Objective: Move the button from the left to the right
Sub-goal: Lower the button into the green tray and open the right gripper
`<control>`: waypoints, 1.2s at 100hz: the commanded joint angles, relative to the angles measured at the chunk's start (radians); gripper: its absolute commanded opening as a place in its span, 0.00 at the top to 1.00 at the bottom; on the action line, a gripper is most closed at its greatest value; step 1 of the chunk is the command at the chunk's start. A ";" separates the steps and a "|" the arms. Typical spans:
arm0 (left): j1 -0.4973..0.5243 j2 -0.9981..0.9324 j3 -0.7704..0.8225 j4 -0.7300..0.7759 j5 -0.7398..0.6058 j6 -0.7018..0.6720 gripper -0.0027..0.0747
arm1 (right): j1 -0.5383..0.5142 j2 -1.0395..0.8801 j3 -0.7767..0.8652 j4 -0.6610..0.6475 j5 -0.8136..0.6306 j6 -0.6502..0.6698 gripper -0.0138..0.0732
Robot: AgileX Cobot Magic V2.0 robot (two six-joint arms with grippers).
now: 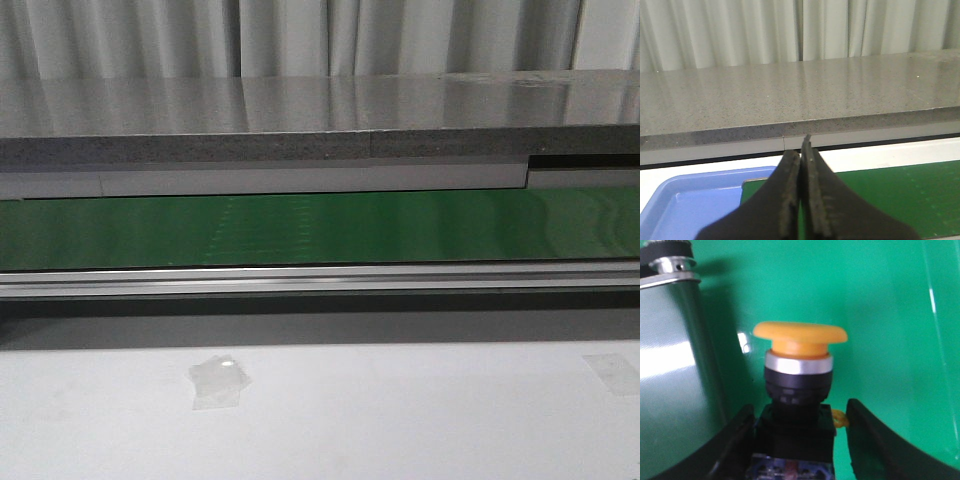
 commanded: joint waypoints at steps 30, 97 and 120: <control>-0.009 0.006 -0.028 -0.013 -0.080 -0.005 0.99 | -0.005 0.056 -0.024 -0.029 -0.089 -0.004 0.75; -0.009 0.006 -0.028 -0.013 -0.080 -0.005 0.99 | -0.005 0.066 -0.024 -0.046 -0.074 0.016 0.25; -0.009 0.006 -0.028 -0.013 -0.080 -0.005 0.99 | -0.005 0.057 -0.024 -0.090 -0.051 0.034 0.25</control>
